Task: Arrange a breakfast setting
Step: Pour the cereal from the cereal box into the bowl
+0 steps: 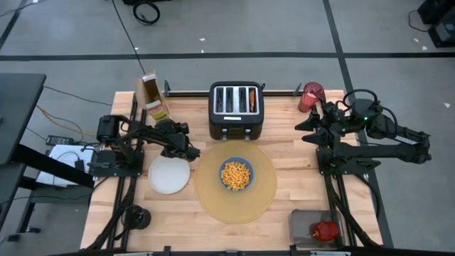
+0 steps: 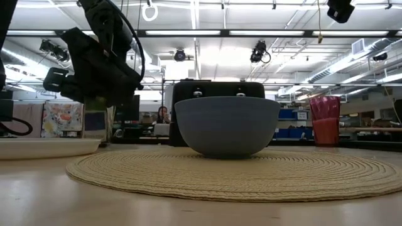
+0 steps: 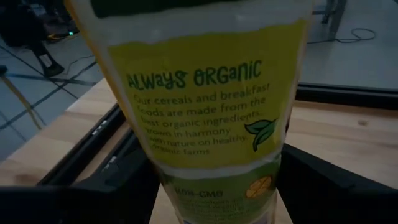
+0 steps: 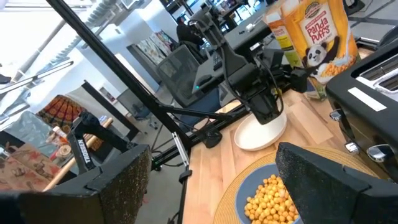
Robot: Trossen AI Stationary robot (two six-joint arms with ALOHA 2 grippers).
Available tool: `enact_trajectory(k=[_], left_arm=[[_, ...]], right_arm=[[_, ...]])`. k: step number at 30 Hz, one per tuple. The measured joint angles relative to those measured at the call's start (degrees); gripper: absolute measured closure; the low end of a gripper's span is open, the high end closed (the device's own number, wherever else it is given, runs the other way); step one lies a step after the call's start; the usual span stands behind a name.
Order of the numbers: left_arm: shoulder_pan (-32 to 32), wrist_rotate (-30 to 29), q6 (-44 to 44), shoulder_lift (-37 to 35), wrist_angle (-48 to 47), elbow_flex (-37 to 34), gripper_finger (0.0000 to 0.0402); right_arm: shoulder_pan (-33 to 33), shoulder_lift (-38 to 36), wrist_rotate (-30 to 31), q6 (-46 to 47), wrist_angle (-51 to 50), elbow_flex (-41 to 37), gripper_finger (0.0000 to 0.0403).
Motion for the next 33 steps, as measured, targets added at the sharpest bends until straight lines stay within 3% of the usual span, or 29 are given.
enact_trajectory(k=[14, 27, 33], left_arm=[[5.52, -0.71, -3.35, -1.02, -0.24, -0.01, 0.0186], [3.81, -0.78, -3.24, -2.52, 2.2, -0.01, 0.01], [0.77, 0.81, -3.09, -4.23, 1.97, 0.07, 0.0088]], right_arm=[[0.0, 0.01, 0.15, 0.79, -0.01, -0.01, 0.0055], [0.0, -0.01, 0.15, 0.94, -0.03, -0.01, 0.0055], [-0.02, 0.11, 0.33, 0.94, -0.06, -0.01, 0.0055]])
